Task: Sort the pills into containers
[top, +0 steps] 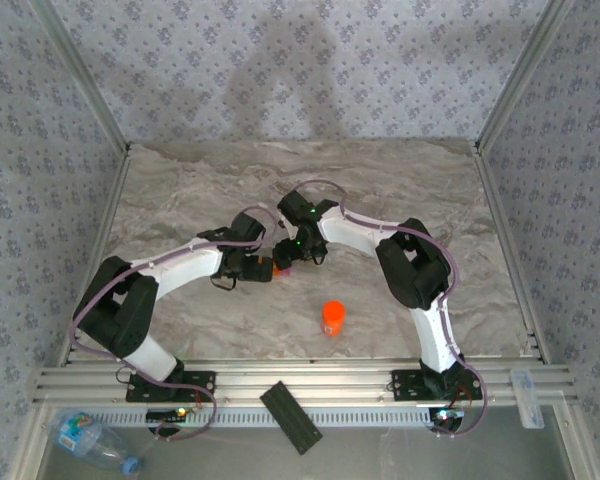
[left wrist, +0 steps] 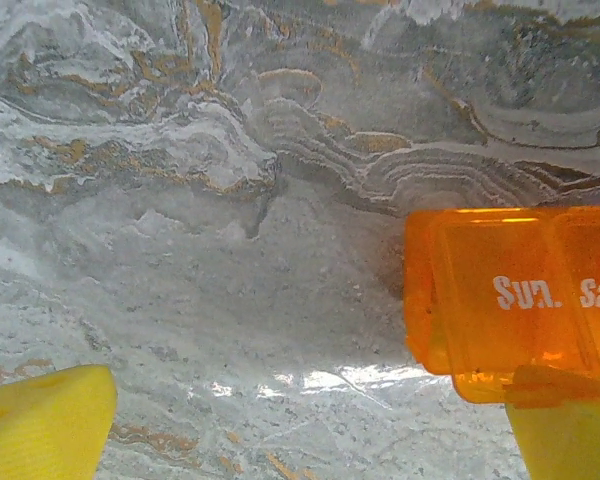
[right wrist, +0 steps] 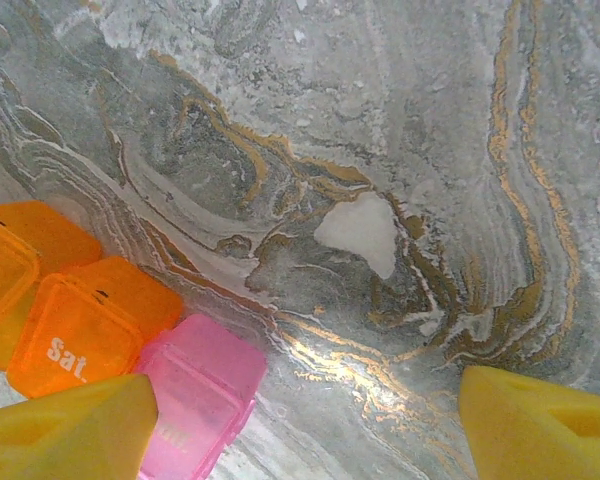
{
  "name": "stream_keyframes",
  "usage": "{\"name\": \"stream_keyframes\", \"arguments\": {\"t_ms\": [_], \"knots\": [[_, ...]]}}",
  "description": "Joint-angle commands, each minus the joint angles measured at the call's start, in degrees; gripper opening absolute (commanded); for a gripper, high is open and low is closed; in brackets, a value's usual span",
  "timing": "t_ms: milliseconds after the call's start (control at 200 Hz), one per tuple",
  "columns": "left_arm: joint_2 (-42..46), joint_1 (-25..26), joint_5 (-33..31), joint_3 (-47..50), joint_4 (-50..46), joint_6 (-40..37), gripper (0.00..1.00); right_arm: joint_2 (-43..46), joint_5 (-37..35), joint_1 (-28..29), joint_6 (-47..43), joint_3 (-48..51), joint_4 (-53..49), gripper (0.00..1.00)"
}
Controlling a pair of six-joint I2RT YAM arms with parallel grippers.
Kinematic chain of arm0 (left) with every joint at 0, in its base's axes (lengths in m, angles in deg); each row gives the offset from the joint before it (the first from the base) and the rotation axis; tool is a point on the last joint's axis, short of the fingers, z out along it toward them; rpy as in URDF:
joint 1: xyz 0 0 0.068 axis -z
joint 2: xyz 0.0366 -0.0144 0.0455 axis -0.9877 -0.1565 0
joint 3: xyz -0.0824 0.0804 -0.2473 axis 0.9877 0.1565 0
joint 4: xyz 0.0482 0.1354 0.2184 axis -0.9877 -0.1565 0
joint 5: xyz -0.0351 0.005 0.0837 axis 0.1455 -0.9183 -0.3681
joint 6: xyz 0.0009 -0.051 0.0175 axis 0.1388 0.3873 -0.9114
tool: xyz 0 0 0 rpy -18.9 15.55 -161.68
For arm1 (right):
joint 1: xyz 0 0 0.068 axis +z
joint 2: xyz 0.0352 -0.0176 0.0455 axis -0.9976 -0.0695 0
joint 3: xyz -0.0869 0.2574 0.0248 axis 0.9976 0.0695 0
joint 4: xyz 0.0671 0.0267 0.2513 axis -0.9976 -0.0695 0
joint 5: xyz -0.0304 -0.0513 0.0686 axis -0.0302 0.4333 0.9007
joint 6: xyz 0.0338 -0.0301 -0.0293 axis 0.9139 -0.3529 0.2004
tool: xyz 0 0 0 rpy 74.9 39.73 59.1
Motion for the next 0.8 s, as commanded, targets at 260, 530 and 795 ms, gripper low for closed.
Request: {"name": "stream_keyframes", "arguments": {"t_ms": [260,530,795], "knots": [[0.57,-1.72,-1.70,-3.37,-1.54,-1.16,1.00,-0.66,-1.23,-0.20,-0.01,2.66,-1.18,0.81],[-0.92,-3.12,-1.59,-5.92,-1.63,-2.39,1.00,-0.53,-1.50,-0.05,-0.10,3.01,-1.06,0.81],[-2.96,-3.76,-1.26,-6.87,-0.94,-2.78,1.00,-0.45,-1.82,0.08,-0.14,3.30,-0.97,0.81]]}}
